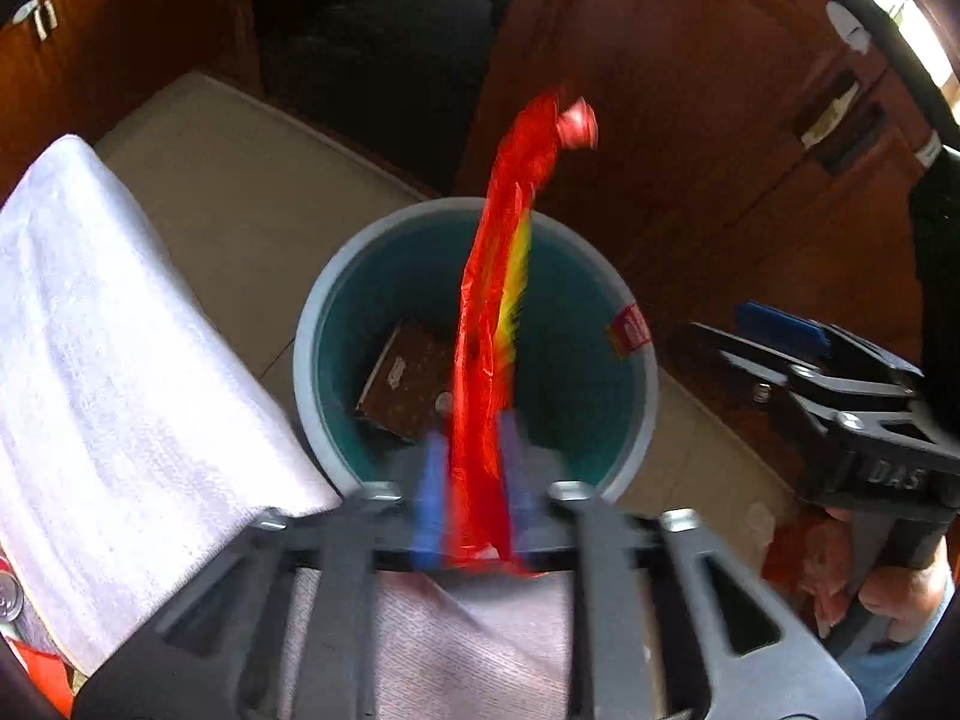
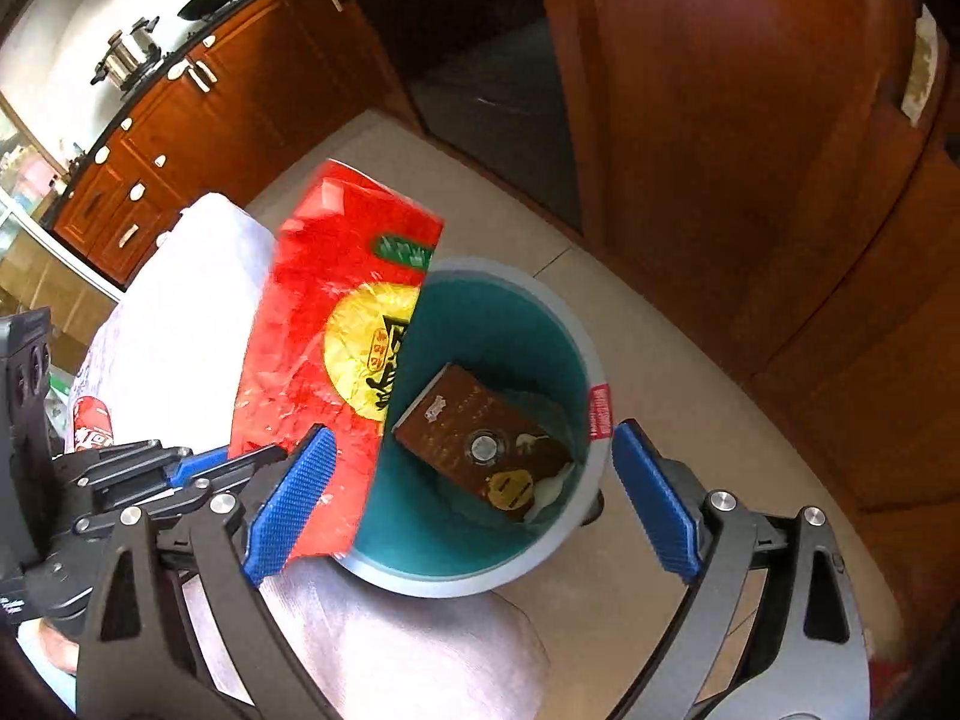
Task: Collect trash
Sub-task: 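Open both tools to drop the bag and box into the bin, then return both tools to the table toward the orange peel and purple lid, then grasp the orange peel with the left tool while the right tool grasps the purple lid, then carry the peel and lid over the bin and open both tools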
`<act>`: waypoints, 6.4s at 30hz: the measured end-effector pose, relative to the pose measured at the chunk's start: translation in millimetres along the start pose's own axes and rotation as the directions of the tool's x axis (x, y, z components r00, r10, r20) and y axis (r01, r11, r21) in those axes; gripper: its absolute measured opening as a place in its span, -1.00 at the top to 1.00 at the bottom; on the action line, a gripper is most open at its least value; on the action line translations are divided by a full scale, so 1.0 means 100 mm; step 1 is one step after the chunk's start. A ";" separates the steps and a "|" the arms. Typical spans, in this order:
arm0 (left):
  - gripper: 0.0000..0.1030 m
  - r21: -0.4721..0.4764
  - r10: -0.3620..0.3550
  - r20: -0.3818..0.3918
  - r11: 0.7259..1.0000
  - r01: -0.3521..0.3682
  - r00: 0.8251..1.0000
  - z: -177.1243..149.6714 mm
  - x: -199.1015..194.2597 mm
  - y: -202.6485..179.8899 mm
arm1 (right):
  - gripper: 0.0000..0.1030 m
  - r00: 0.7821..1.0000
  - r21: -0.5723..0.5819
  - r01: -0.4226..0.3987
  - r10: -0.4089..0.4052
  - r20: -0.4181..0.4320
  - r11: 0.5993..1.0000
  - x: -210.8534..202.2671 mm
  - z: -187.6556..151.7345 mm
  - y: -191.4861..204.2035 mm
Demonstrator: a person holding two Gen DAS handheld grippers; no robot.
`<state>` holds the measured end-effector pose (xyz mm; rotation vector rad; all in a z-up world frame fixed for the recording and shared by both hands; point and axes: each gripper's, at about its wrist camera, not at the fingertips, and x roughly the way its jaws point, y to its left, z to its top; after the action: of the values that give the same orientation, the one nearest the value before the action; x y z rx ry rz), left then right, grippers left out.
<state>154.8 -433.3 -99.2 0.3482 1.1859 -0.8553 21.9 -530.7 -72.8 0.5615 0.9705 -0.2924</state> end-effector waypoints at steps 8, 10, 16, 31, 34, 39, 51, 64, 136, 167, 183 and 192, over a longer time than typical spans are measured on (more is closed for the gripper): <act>-0.44 -0.042 0.028 0.097 0.999 -0.024 0.995 -0.08 -0.33 0.15 | -0.79 1.000 -0.030 -0.009 0.009 0.011 1.000 -0.10 -0.01 0.17; -0.51 -0.051 0.030 0.111 0.998 -0.024 0.993 -0.13 -0.44 0.20 | -0.79 1.000 -0.037 -0.019 0.019 0.006 0.999 -0.13 -0.03 0.25; -0.88 -0.083 0.072 0.157 0.995 -0.060 0.985 -0.45 -0.82 0.35 | -0.79 0.998 -0.085 -0.065 0.066 0.007 0.994 -0.31 -0.18 0.60; -0.92 -0.230 0.231 0.225 0.957 -0.178 0.947 -1.99 -2.11 1.28 | -0.86 0.967 -0.320 -0.253 0.235 -0.095 0.913 -0.62 -1.07 2.25; -0.92 -0.284 0.266 0.230 0.938 -0.197 0.936 -2.28 -2.31 1.55 | -0.86 0.962 -0.366 -0.271 0.239 -0.129 0.890 -0.63 -1.26 2.52; -0.92 -0.357 0.331 0.228 0.903 -0.237 0.916 -2.81 -2.58 1.94 | -0.86 0.959 -0.417 -0.278 0.230 -0.164 0.865 -0.61 -1.49 2.90; -0.92 -0.456 0.399 0.169 0.843 -0.287 0.901 -3.72 -2.66 2.93 | -0.86 0.945 -0.516 -0.321 0.229 -0.235 0.794 -0.55 -1.90 3.74; -0.63 -0.372 0.329 0.156 0.893 -0.254 0.931 -3.74 -2.36 3.16 | -0.86 0.929 -0.565 -0.369 0.273 -0.250 0.739 -0.47 -2.13 4.30; 0.54 -0.432 0.293 0.128 0.877 -0.212 0.948 -3.76 -2.28 3.23 | 0.15 0.829 -0.447 -0.528 0.324 -0.456 0.722 0.39 -2.51 4.56; 0.55 -0.380 0.300 0.262 0.906 -0.188 0.917 -3.54 -2.82 2.56 | 0.86 0.863 -0.489 -0.503 0.386 -0.325 0.713 -0.15 -2.13 4.51; 0.55 -0.035 0.119 0.303 0.993 -0.114 0.946 -1.77 -2.20 0.90 | 0.88 0.951 -0.233 -0.278 0.300 0.067 0.932 -0.80 -0.82 1.90; 0.55 0.079 0.011 0.197 0.997 -0.027 0.980 -0.82 -1.20 0.17 | 0.88 0.987 -0.060 -0.115 0.121 0.103 0.992 -0.65 -0.38 0.69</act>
<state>98.3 -321.4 -23.7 0.3328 0.9656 -0.9012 -7.0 -453.1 -12.9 0.5467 0.8357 -0.1877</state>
